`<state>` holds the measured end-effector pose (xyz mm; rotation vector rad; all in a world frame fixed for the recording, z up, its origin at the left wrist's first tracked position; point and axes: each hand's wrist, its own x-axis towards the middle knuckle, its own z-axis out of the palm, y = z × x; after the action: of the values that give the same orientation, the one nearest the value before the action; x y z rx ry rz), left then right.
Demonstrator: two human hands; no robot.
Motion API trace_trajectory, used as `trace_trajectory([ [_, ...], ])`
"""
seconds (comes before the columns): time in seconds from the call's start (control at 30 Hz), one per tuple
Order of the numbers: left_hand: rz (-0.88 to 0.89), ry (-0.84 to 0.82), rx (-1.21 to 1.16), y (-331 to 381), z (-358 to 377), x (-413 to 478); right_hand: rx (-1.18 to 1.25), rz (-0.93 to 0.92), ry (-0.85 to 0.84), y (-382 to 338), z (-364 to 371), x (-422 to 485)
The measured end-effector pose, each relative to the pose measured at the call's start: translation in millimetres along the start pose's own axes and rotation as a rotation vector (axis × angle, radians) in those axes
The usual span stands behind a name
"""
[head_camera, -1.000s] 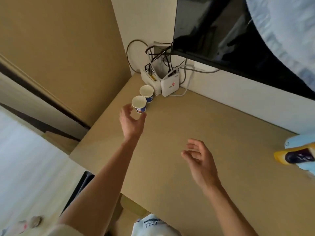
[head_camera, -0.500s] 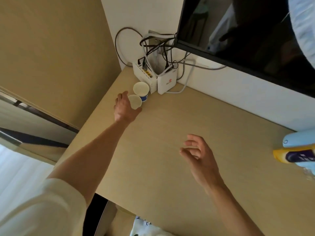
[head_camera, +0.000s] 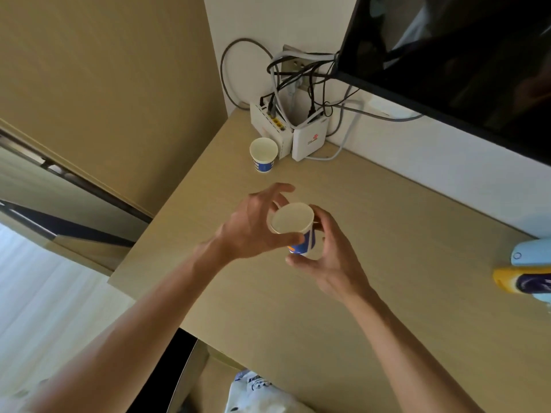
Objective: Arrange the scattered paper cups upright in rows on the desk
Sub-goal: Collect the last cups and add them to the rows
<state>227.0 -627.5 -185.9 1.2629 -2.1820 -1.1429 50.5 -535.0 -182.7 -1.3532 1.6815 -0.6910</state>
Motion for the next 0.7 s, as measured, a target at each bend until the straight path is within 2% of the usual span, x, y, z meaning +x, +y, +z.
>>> trace_trajectory([
  [0.23, 0.054, 0.027, -0.128, 0.9, -1.6, 5.6, 0.065, -0.013, 0.125, -4.1, -3.7, 8.1],
  [0.3, 0.001, 0.151, -0.124, -15.2, -0.4, 19.6, 0.095, 0.011, 0.178, 2.8, -7.9, 7.5],
  [0.4, -0.067, 0.412, 0.075, -61.4, 6.2, 56.3, 0.133, 0.062, 0.217, 16.6, -16.4, 1.2],
  [0.47, -0.133, 0.477, 0.166, -89.8, 10.9, 84.9, 0.147, 0.093, 0.22, 24.9, -21.0, -3.5],
  [0.57, -0.254, 0.481, 0.195, -109.7, 17.8, 125.5, 0.164, 0.149, 0.236, 32.4, -28.8, -4.6],
  [0.7, -0.381, 0.427, 0.115, -124.3, 31.7, 159.9, 0.207, 0.181, 0.265, 35.2, -41.6, 0.7],
])
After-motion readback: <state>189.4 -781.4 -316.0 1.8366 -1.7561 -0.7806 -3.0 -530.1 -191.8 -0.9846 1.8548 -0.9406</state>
